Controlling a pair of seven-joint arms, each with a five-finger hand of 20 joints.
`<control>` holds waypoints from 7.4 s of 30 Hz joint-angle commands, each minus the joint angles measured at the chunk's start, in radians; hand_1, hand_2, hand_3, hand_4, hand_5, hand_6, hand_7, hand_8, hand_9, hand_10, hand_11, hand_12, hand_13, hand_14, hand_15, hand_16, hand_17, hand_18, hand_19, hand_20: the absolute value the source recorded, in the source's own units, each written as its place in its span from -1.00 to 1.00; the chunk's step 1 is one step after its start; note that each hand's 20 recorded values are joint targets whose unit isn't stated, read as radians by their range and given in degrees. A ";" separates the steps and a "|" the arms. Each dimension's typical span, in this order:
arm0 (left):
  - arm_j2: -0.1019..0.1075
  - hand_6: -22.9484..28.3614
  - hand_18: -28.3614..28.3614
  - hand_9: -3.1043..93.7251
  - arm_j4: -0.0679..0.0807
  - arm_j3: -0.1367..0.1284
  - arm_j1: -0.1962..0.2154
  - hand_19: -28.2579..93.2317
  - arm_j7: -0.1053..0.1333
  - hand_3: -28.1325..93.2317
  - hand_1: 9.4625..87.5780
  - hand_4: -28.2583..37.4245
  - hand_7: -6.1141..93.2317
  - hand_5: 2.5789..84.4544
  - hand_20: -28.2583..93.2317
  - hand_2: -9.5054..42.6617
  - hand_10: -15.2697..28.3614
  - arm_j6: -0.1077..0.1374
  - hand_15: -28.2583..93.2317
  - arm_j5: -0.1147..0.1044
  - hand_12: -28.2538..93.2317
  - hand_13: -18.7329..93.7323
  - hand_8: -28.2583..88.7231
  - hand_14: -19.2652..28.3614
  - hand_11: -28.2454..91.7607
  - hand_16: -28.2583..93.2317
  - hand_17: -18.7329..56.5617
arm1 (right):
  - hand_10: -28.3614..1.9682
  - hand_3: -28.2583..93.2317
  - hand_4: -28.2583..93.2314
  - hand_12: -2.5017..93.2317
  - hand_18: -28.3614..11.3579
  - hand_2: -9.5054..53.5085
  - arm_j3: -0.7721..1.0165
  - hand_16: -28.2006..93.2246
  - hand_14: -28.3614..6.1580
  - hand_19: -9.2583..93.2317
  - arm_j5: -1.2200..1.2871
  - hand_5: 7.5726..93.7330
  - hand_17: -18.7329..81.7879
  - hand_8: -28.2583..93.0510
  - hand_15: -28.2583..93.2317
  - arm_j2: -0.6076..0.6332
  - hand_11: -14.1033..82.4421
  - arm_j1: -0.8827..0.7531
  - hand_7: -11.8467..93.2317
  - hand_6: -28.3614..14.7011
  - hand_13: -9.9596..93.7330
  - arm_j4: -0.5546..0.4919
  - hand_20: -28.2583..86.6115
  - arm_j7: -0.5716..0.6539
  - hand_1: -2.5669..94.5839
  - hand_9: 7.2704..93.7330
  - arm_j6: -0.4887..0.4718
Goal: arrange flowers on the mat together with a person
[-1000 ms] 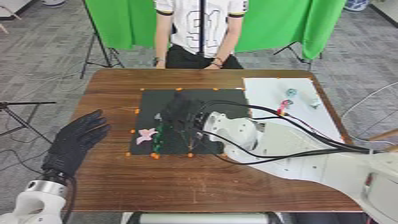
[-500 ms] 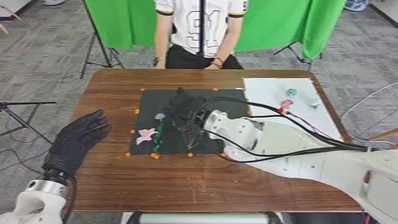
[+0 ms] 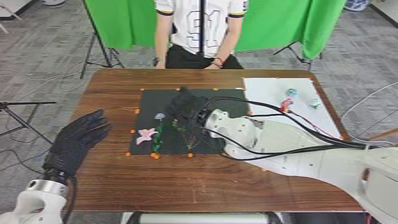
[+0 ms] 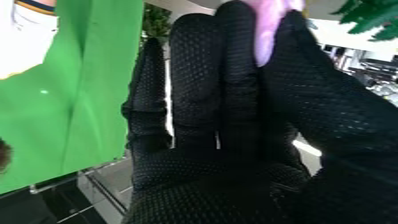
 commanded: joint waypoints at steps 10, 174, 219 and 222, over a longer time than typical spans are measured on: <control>-0.015 0.13 0.73 -0.23 0.009 0.002 0.007 0.27 -0.011 0.65 -0.52 -0.75 -0.52 -0.09 -0.37 -0.54 0.36 -0.001 0.09 0.001 -0.33 -0.17 -0.67 0.49 -0.07 -0.57 -0.69 | 0.29 0.84 -1.00 -0.30 -0.40 -0.94 0.164 -0.10 0.28 0.44 -0.022 0.23 -0.19 -0.56 0.52 0.038 0.27 -0.070 0.15 0.50 0.40 -0.101 0.24 0.023 -0.35 0.36 0.001; -0.019 0.13 0.73 -0.23 -0.011 -0.019 0.052 0.26 0.016 0.65 -0.53 -0.75 -0.52 -0.08 -0.37 -0.53 0.36 0.003 0.09 -0.007 -0.33 -0.18 -0.67 0.50 -0.07 -0.57 -0.69 | 0.10 0.93 -0.98 -0.41 -0.48 -0.85 0.737 -0.03 0.09 0.17 0.097 -0.51 -0.43 -0.74 -0.16 0.636 -0.38 -0.445 -0.28 0.17 -0.25 -0.116 -0.03 0.314 -0.47 -0.49 -0.248; -0.024 0.13 0.74 -0.23 -0.005 -0.007 0.043 0.27 -0.001 0.66 -0.53 -0.76 -0.52 -0.08 -0.37 -0.53 0.36 -0.016 0.09 -0.005 -0.33 -0.17 -0.67 0.50 -0.07 -0.57 -0.69 | 0.56 0.89 -0.99 0.19 -0.37 -1.00 0.608 0.16 0.43 0.58 0.093 0.35 -0.04 -0.61 0.52 0.424 -0.16 -0.362 0.33 0.48 0.52 -0.294 0.31 -0.030 0.04 0.71 0.082; -0.024 0.13 0.74 -0.23 -0.002 0.001 0.034 0.27 -0.004 0.66 -0.53 -0.76 -0.52 -0.08 -0.37 -0.53 0.36 -0.022 0.09 -0.004 -0.33 -0.18 -0.67 0.50 -0.08 -0.57 -0.69 | 0.57 0.90 -0.97 0.18 -0.35 -1.00 0.525 0.16 0.45 0.57 0.109 0.34 -0.05 -0.62 0.51 0.353 -0.18 -0.286 0.33 0.48 0.52 -0.249 0.31 -0.096 0.02 0.71 0.030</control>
